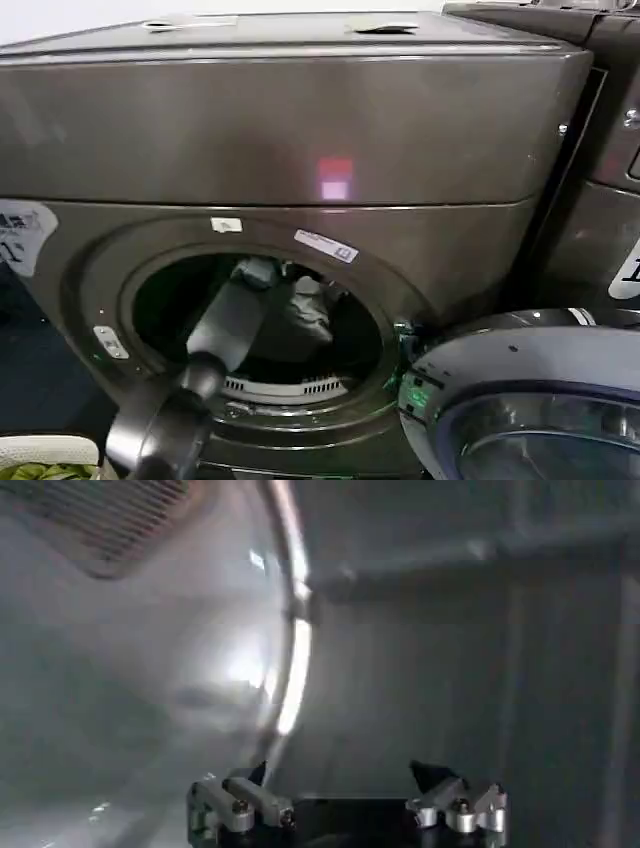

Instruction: Grasp the clothes from the dryer.

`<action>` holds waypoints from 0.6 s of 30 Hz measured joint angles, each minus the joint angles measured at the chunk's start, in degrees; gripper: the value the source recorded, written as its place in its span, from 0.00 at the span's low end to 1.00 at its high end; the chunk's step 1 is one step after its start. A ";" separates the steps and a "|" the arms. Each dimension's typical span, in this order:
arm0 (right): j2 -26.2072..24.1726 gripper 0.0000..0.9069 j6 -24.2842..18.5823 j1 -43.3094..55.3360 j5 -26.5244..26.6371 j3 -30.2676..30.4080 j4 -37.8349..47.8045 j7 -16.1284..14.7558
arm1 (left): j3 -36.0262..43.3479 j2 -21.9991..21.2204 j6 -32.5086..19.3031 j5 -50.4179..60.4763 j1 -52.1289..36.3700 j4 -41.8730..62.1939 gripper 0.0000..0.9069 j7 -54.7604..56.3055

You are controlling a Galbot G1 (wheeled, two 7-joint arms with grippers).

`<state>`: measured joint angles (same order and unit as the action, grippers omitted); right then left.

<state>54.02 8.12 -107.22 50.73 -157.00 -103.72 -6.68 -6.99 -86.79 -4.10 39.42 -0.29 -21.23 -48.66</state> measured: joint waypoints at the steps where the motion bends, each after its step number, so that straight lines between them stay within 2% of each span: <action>1: 0.07 1.00 0.00 -0.01 0.02 0.00 -0.13 -0.03 | 0.41 0.09 -0.07 1.60 -0.02 0.28 1.00 -0.32; 12: 0.25 1.00 -0.04 -0.07 0.11 -0.05 -0.43 -0.26 | 4.00 -0.78 -0.36 9.07 -0.05 2.08 1.00 -0.40; 13: 0.28 1.00 -0.06 -0.04 0.09 -0.04 -0.43 -0.26 | 4.35 -0.89 -0.32 9.20 0.01 2.19 0.97 -0.38; 15: 0.38 1.00 -0.09 0.06 0.07 0.02 -0.44 -0.27 | 5.01 -1.12 -0.20 9.28 -0.01 2.52 0.73 -0.29; 16: 0.42 1.00 -0.10 0.15 0.05 0.10 -0.44 -0.29 | 5.30 -1.19 -0.12 9.30 -0.01 2.60 0.20 -0.29; 18: 0.43 1.00 -0.13 0.26 -0.02 0.21 -0.47 -0.30 | 5.68 -1.25 -0.03 9.31 0.04 2.65 0.10 -0.26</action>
<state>54.45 8.00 -106.97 50.72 -156.79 -104.20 -6.98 -1.31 -88.04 -4.12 48.72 -0.25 -18.58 -48.92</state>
